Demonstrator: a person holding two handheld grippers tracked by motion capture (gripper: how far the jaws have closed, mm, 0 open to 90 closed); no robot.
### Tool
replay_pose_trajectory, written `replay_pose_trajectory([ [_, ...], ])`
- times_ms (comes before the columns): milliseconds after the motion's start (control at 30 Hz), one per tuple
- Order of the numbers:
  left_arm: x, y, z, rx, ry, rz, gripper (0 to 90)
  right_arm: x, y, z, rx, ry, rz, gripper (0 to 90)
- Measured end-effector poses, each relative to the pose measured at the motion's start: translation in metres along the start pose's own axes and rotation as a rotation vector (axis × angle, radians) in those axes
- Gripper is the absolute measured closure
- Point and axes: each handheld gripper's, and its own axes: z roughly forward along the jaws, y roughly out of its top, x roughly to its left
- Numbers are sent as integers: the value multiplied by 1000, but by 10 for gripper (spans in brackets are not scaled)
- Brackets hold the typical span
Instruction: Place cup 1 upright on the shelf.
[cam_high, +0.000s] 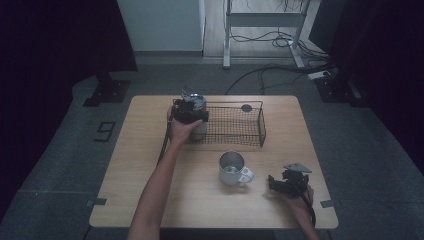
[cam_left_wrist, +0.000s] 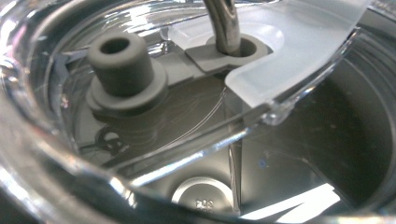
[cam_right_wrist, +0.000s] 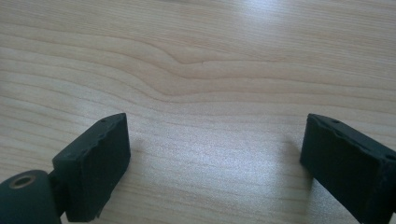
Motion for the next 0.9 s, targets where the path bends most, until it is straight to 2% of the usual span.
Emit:
replay_pose_trajectory([
  [233,0,-4,3,0,8,-6,41,0,0,0,0,0,0,78],
  [367,-2,-5,3,-4,20,13,40,0,0,0,0,0,0,78],
  [667,-3,-9,2,2,9,30,37,0,0,0,-1,1,-2,81],
  [900,-3,-9,-1,1,23,23,34,0,0,0,-1,0,-2,82],
])
